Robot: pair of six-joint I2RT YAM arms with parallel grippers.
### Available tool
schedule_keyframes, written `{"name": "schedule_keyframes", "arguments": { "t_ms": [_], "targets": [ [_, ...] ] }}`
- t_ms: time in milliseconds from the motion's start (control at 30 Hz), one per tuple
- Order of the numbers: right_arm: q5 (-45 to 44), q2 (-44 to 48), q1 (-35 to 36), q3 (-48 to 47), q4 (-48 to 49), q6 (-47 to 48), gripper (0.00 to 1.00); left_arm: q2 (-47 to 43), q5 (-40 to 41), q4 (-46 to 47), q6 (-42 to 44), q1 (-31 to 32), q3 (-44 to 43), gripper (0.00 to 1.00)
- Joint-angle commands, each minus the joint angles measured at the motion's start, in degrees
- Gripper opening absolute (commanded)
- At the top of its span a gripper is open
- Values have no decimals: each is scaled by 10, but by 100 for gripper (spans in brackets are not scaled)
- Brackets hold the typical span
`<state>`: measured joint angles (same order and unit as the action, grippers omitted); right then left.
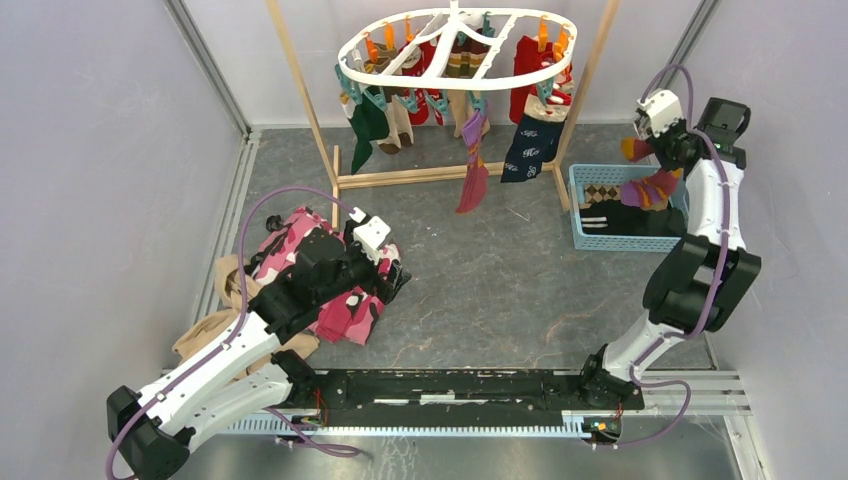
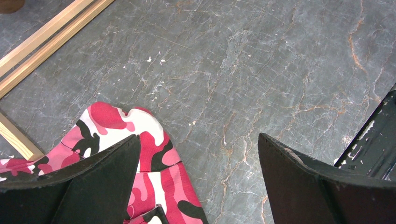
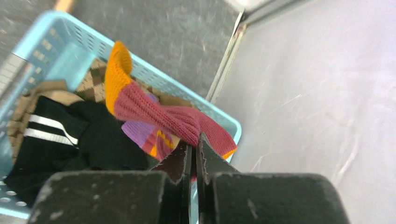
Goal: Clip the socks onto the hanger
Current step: Pick up the sock from the bin.
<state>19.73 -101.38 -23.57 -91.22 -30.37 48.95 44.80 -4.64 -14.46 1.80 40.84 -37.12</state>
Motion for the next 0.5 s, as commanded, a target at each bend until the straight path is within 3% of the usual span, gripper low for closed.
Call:
{"name": "schedule_keyframes", "arguments": {
  "t_ms": [0,200,467],
  "targets": [
    [106,50,-3,6,-10,-4,0,-6,-7,15,20,-5,-2,100],
    [158,118,-3,17,26,-77,0,-11,-13,18,21,-5,0,100],
    [217,205,-3,-19,123,-248,0,-26,-66,28,36,-5,3,100]
  ]
}}
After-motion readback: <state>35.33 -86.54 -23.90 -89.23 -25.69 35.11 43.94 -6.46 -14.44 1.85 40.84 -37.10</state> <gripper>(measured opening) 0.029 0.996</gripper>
